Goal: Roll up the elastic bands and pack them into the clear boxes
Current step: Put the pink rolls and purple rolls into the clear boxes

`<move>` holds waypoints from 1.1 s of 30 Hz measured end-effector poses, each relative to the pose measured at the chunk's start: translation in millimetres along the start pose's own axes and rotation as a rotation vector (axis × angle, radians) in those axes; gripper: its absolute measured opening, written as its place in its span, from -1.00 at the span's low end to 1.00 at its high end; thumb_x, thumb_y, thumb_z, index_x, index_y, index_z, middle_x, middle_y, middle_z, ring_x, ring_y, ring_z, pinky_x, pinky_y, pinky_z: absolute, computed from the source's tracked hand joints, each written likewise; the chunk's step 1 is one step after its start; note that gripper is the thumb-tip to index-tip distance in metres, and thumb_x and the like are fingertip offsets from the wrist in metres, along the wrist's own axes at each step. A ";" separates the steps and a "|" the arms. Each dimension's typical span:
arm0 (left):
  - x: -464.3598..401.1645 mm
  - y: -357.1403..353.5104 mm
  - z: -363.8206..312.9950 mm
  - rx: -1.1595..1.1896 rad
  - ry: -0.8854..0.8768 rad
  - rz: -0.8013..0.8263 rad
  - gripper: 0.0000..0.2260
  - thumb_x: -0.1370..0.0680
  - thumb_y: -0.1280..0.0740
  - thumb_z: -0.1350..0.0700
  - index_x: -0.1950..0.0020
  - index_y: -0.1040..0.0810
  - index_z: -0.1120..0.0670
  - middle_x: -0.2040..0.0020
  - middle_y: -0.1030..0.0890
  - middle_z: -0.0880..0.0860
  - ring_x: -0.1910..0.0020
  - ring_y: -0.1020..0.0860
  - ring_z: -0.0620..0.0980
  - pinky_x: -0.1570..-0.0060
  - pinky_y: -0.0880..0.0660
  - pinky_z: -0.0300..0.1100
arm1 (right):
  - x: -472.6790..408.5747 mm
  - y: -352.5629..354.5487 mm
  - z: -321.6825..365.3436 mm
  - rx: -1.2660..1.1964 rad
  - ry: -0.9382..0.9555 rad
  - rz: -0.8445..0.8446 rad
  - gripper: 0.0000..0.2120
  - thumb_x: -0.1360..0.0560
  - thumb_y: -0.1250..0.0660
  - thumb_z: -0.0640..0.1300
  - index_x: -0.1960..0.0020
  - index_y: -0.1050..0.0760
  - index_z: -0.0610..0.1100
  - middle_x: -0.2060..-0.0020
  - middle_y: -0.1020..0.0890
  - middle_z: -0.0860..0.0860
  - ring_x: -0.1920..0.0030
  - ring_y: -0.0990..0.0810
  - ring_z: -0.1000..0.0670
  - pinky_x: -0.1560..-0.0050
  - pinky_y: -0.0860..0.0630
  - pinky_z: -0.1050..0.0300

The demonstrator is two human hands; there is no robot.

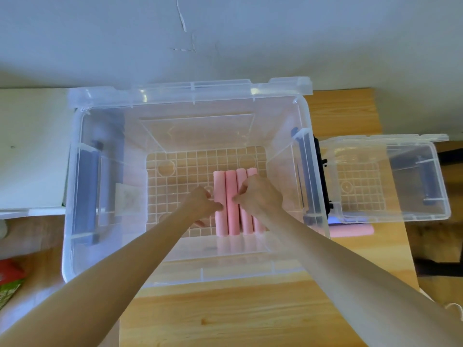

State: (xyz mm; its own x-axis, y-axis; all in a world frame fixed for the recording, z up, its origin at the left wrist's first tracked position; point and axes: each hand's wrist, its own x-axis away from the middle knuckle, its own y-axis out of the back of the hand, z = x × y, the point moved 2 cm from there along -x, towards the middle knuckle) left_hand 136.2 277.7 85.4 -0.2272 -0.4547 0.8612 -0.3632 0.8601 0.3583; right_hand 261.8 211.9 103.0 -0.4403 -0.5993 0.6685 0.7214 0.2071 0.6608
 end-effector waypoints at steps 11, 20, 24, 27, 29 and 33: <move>119.8 11.2 -55.2 0.360 -0.324 0.077 -0.89 -0.58 -0.38 0.15 -0.10 -0.60 0.08 -0.03 -0.70 0.10 0.11 -0.70 -0.11 0.19 -0.63 -0.26 | 100.3 72.9 -21.0 -0.582 0.259 -0.014 -0.81 -0.48 -0.38 -0.30 0.24 -0.59 -0.07 0.27 -0.69 -0.09 0.21 -0.68 -0.08 0.03 -0.63 -0.06; 211.6 -86.9 -108.3 0.069 -0.578 0.261 -0.87 -0.56 -0.37 -0.05 -0.11 -0.59 -0.19 -0.01 -0.65 -0.29 0.02 -0.64 -0.22 -0.13 -0.55 -0.26 | 172.6 109.0 -144.2 -0.985 0.084 -0.076 -0.93 -0.50 -0.38 -0.35 0.04 -0.62 -0.33 0.37 -0.67 -0.08 0.32 -0.64 0.08 0.18 -0.62 0.19; 213.3 -155.0 -112.6 0.077 -0.623 0.293 -0.83 -0.58 -0.37 0.03 -0.16 -0.56 -0.14 -0.11 -0.59 -0.29 -0.04 -0.59 -0.34 -0.01 -0.51 -0.44 | 174.5 98.0 -204.8 -1.089 -0.090 -0.082 -0.91 -0.50 -0.37 -0.35 0.10 -0.64 -0.25 0.33 -0.70 -0.05 0.33 -0.66 0.10 0.25 -0.62 0.29; 176.0 -196.8 -102.1 0.058 -0.608 0.194 -0.83 -0.59 -0.36 0.10 -0.17 -0.56 -0.07 -0.10 -0.61 -0.23 -0.10 -0.57 -0.31 -0.07 -0.51 -0.39 | 168.5 84.8 -241.9 -1.154 -0.175 -0.102 -0.90 -0.51 -0.36 -0.36 0.13 -0.63 -0.25 0.33 -0.69 -0.06 0.36 -0.64 0.07 0.22 -0.63 0.20; 138.6 -217.0 -89.0 0.009 -0.607 0.065 -0.81 -0.59 -0.36 0.17 -0.17 -0.57 -0.04 -0.13 -0.60 -0.19 -0.17 -0.56 -0.22 -0.15 -0.48 -0.34 | 159.0 74.2 -261.5 -1.156 -0.229 -0.108 -0.92 -0.52 -0.37 -0.34 0.11 -0.63 -0.24 0.32 -0.69 -0.06 0.35 -0.65 0.04 0.19 -0.64 0.17; 83.4 -240.0 -71.6 -0.178 -0.685 -0.230 -0.72 -0.56 -0.37 0.26 -0.25 -0.57 0.04 -0.24 -0.56 -0.05 -0.18 -0.54 -0.08 -0.01 -0.35 -0.43 | 133.8 54.3 -286.2 -1.152 -0.301 -0.098 -0.92 -0.53 -0.36 -0.34 0.11 -0.61 -0.24 0.31 -0.67 -0.06 0.37 -0.64 0.07 0.19 -0.63 0.17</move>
State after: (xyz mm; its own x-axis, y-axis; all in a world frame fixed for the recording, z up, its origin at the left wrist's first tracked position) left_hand 269.2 49.9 97.0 -0.6970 -0.6199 0.3604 -0.3305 0.7237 0.6058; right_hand 395.0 -78.4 130.7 -0.5168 -0.3370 0.7870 0.6653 -0.7366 0.1215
